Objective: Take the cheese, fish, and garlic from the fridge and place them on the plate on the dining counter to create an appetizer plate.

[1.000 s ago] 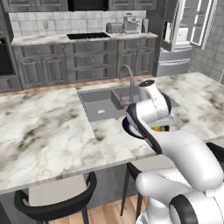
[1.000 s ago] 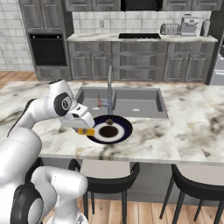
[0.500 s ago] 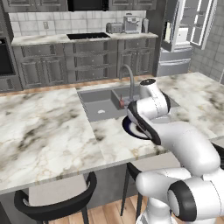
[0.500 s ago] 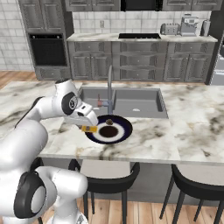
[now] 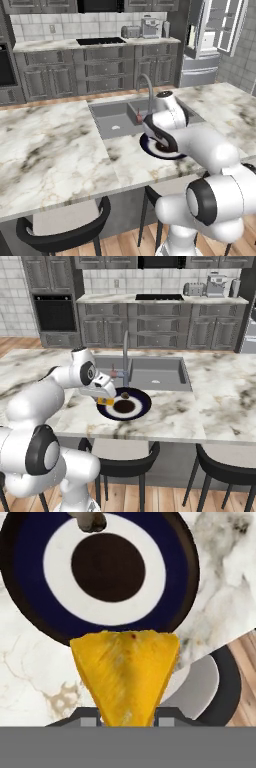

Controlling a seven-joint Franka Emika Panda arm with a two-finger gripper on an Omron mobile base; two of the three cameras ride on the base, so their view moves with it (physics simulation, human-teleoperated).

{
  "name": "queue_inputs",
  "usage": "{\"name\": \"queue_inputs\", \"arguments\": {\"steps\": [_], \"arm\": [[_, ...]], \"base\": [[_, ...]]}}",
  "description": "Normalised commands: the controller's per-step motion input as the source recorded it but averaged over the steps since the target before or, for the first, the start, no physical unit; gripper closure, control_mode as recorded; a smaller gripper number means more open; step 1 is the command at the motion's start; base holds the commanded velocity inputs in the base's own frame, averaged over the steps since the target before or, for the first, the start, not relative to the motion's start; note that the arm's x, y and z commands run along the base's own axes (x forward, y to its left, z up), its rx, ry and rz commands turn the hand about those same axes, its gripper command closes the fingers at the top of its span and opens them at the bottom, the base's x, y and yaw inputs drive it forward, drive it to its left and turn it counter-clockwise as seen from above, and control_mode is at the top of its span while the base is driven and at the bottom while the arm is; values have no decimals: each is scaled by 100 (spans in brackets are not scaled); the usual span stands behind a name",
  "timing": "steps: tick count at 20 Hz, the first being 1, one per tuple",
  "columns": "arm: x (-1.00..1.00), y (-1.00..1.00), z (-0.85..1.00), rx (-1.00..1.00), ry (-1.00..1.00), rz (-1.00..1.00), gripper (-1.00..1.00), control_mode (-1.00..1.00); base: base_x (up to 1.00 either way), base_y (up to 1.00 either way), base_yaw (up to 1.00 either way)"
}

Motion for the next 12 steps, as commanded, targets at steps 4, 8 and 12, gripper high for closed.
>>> {"name": "queue_inputs", "arguments": {"steps": [4, 8, 12], "arm": [[40, 0, -34, 0, 2, 0, 100, -100], [42, 0, -29, 0, 1, 0, 100, -100], [43, 0, -31, 0, 2, 0, 100, -100]], "base": [[0, 0, 0], [0, 0, 0], [0, 0, 0]]}}
